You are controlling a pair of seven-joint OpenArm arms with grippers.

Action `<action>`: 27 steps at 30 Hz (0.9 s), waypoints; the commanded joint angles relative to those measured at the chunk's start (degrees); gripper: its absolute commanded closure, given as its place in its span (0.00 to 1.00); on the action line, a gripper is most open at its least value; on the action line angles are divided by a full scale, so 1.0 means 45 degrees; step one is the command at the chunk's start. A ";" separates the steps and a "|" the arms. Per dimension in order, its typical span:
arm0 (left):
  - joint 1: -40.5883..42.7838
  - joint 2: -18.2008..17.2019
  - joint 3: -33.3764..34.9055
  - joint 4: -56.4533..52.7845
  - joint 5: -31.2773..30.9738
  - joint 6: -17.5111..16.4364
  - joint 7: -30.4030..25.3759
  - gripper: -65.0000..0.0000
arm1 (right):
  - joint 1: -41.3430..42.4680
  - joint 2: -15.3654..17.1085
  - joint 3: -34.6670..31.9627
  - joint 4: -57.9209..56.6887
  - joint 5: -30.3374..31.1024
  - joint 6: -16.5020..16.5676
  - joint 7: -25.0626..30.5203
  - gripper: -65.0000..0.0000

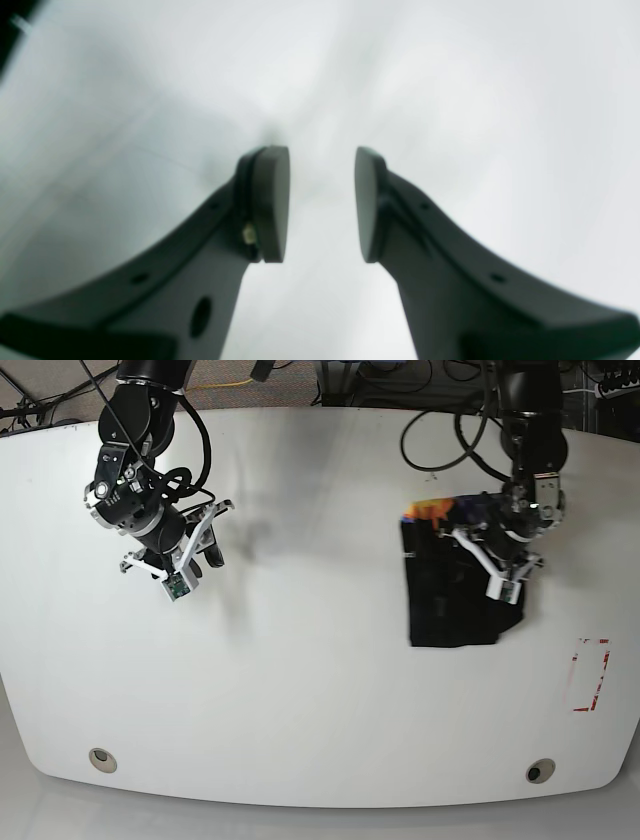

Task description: Fold the T-shirt properly

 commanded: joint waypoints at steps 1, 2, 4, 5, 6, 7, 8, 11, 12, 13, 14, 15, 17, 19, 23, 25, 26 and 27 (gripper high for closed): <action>0.0317 -0.0887 -0.0775 -0.0192 0.0942 -0.0464 0.1372 0.47 | 0.0107 0.0103 0.0053 0.0325 0.0138 0.0022 0.0213 0.69; 0.0337 -0.1141 -0.1088 -0.0192 0.0962 -0.0679 0.1372 0.47 | 0.0126 0.0103 0.0053 0.0344 0.0138 0.0022 0.0213 0.69; 0.0356 -0.1825 -0.1947 -0.0212 0.1001 -0.1304 0.1392 0.47 | 0.0165 0.0103 0.0053 0.0344 0.0138 0.0022 0.0213 0.69; 0.0395 -0.2060 -0.2201 -0.0212 0.1020 -0.1558 0.1411 0.47 | 0.0185 0.0103 0.0053 0.0344 0.0138 0.0022 0.0213 0.69; 0.0454 -0.2333 -0.2455 -0.0290 0.1020 -0.1812 0.1489 0.47 | 0.0185 0.0103 0.0053 0.0344 0.0138 0.0022 0.0213 0.69; 0.0532 -0.2763 -0.2846 -0.0466 0.1020 -0.2183 0.1645 0.47 | 0.0185 0.0103 0.0053 0.0344 0.0138 0.0022 0.0213 0.69; 0.0551 -0.3114 -0.3100 -0.0602 0.1020 -0.2457 0.1763 0.47 | 0.0185 0.0103 0.0053 0.0344 0.0138 0.0022 0.0213 0.69; 0.0532 -0.3974 -0.3667 -0.1247 0.1001 -0.3140 0.1821 0.47 | 0.0165 0.0103 0.0053 0.0344 0.0138 0.0022 0.0213 0.69; 0.0532 -0.4287 -0.3803 -0.1521 0.1001 -0.3375 0.1763 0.47 | 0.0165 0.0123 0.0053 0.0344 0.0138 0.0022 0.0213 0.69; 0.0532 -0.4756 -0.3881 -0.1833 0.0981 -0.3629 0.1685 0.47 | 0.0126 0.0123 0.0053 0.0344 0.0138 0.0022 0.0233 0.69; 0.0532 -0.4990 -0.3940 -0.2009 0.0942 -0.3766 0.1626 0.47 | 0.0107 0.0162 0.0053 0.0364 0.0138 0.0022 0.0233 0.69; 0.0532 -0.5244 -0.3999 -0.2204 0.0923 -0.3941 0.1548 0.47 | 0.0107 0.0240 0.0033 0.0364 0.0138 0.0022 0.0233 0.69; 0.0337 -0.5732 -0.3999 -0.2556 0.0923 -0.4049 0.1294 0.47 | 0.0087 0.0338 0.0033 0.0364 0.0138 0.0022 0.0233 0.69; 0.0063 -0.5928 -0.4018 -0.2615 0.0923 -0.4049 0.1255 0.47 | 0.0009 0.0377 0.0033 0.0364 0.0138 0.0022 0.0252 0.69; -0.0367 -0.6006 -0.4292 -0.2497 0.0923 -0.4049 0.1274 0.47 | -0.0030 0.0377 0.0014 0.0364 0.0138 0.0022 0.0311 0.69; -0.0562 -0.6006 -0.4546 -0.2165 0.0923 -0.4049 0.1274 0.47 | -0.0030 0.0377 0.0014 0.0364 0.0138 0.0022 0.0311 0.69; -0.0621 -0.5947 -0.4722 -0.1657 0.0923 -0.4049 0.1294 0.47 | -0.0030 0.0396 0.0033 0.0364 0.0138 0.0022 0.0311 0.69; -0.0621 -0.5947 -0.4800 -0.1325 0.0923 -0.4049 0.1352 0.47 | -0.0011 0.0435 0.0053 0.0364 0.0119 0.0022 0.0311 0.69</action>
